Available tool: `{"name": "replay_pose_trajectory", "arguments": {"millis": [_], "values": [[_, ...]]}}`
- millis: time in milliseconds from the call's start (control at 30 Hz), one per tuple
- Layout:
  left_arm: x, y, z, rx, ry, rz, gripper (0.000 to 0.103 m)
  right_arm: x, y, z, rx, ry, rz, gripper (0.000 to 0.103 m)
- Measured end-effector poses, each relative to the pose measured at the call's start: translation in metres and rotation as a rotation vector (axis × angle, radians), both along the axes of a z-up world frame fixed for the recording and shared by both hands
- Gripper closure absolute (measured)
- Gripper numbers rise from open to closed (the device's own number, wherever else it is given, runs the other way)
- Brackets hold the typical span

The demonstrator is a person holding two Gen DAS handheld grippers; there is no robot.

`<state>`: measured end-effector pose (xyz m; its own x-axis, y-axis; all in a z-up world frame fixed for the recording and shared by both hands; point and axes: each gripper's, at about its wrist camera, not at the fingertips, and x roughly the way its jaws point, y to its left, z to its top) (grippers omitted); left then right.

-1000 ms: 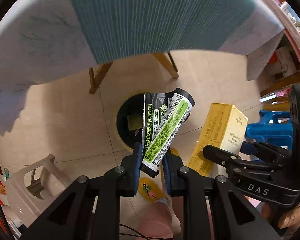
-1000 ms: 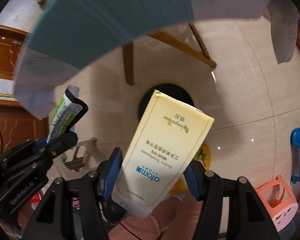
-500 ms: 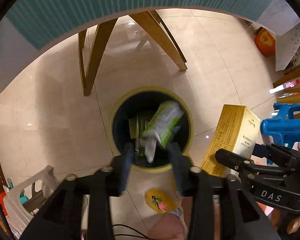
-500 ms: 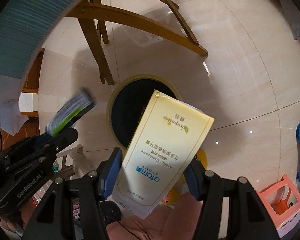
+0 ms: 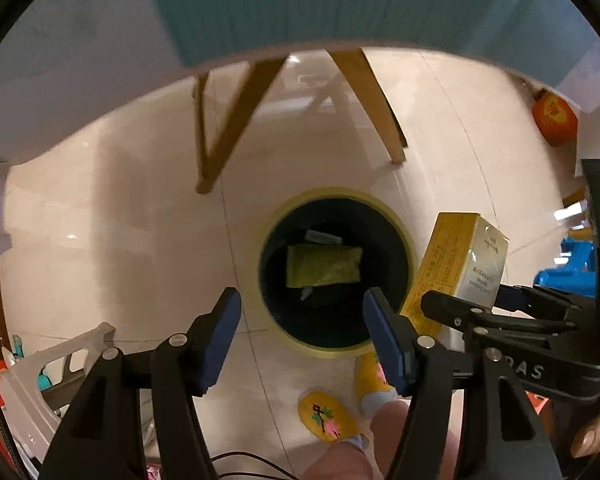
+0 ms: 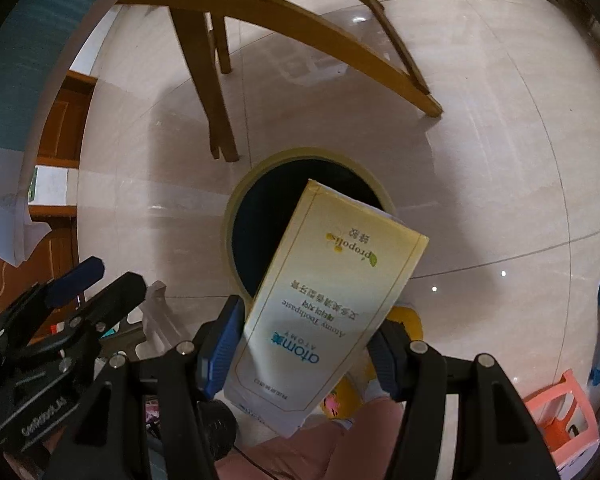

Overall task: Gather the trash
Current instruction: 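Open the left gripper over the bin while the right releases the toothpaste box, then raise both tools back toward the table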

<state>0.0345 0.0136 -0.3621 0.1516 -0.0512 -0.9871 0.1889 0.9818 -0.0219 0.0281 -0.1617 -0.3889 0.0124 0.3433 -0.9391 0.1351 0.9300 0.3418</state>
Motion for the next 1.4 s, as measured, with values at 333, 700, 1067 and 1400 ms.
{"name": "replay_pose_trajectory", "arguments": {"millis": [333,700,1067,1400], "values": [[-0.012,0.032,0.027,0.002,-0.048,0.127,0.041,0.025,0.031,-0.002,0.014,0.005,0.098,0.039],[-0.020,0.035,0.057,0.000,-0.088,0.139,0.041,0.021,0.034,0.032,-0.005,-0.085,0.097,0.026],[-0.035,0.031,0.155,-0.023,-0.142,0.110,0.041,-0.001,0.027,0.131,-0.006,-0.165,0.079,0.026],[-0.045,0.032,0.283,-0.062,-0.236,0.113,0.041,-0.022,0.014,0.248,-0.054,-0.242,0.098,0.026]]}}
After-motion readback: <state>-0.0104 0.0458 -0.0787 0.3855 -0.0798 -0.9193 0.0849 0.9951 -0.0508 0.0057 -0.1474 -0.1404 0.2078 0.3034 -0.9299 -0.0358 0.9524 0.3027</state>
